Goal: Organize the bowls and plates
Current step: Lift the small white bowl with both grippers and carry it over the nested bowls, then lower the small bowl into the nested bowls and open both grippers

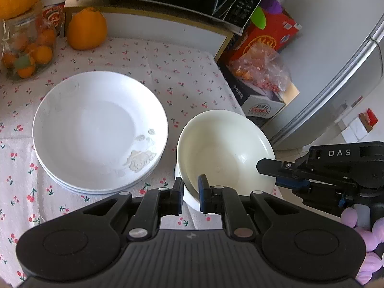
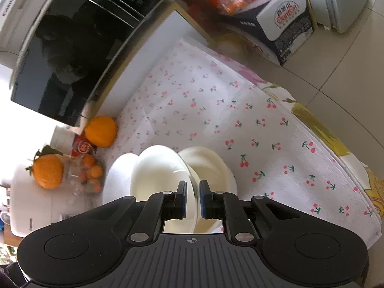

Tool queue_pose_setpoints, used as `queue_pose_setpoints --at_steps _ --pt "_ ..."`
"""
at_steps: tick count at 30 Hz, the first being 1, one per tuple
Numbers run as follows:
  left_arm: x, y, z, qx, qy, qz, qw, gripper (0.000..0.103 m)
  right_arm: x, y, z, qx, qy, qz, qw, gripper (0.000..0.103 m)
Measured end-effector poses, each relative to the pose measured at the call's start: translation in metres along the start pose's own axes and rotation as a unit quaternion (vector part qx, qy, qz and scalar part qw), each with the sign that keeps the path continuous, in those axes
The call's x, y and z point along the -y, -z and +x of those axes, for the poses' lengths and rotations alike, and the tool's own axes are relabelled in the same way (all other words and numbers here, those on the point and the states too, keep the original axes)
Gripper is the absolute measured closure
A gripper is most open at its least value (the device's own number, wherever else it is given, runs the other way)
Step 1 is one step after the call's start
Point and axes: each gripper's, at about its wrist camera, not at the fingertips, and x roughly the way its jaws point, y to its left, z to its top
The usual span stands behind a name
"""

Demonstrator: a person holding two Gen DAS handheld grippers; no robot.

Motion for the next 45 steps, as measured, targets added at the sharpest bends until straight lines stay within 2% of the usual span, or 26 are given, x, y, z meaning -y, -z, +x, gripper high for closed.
queue_pose_setpoints --at_steps 18,45 --pt "0.004 0.006 0.009 -0.010 -0.017 0.020 0.9996 0.091 0.006 0.000 0.011 -0.011 0.031 -0.004 0.999 0.089" --pt "0.011 0.007 0.016 -0.011 -0.031 0.058 0.9978 0.084 -0.005 0.002 0.010 0.010 0.052 -0.054 0.997 0.088"
